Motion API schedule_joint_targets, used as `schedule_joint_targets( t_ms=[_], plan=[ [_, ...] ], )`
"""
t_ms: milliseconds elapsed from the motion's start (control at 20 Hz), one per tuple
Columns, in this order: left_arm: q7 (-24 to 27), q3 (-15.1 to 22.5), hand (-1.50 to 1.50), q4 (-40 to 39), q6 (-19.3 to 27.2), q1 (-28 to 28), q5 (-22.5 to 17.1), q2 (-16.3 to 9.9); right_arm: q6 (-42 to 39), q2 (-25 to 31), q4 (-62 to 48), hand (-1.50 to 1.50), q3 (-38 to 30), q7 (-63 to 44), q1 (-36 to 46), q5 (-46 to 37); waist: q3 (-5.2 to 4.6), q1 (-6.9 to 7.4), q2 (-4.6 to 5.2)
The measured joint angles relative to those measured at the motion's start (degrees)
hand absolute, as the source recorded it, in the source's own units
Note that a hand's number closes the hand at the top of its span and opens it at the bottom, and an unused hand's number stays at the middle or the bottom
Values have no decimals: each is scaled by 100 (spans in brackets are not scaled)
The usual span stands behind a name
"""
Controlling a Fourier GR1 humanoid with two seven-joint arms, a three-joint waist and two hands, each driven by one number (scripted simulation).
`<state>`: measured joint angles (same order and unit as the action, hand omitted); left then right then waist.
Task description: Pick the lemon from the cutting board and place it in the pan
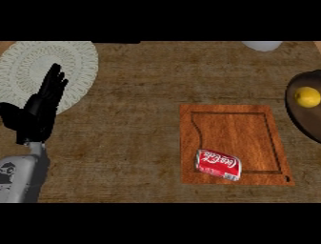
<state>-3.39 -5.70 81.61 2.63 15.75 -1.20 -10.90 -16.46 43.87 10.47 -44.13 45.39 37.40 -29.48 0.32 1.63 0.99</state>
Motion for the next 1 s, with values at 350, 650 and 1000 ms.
schedule_joint_targets(
  t_ms=[350,650,1000],
  plan=[
    [-27,-70,0,110,25,-159,-5,-40,-1001,603,-20,-150,-143,150,-780,358,-7,-145,-66],
    [-92,-9,0,281,162,-328,88,51,-1356,988,227,-150,-151,191,-1436,623,-13,-255,-113],
    [-126,-28,0,339,140,-360,87,17,-1486,1119,592,-150,-13,167,-1953,864,-18,-267,-120]
  ],
)
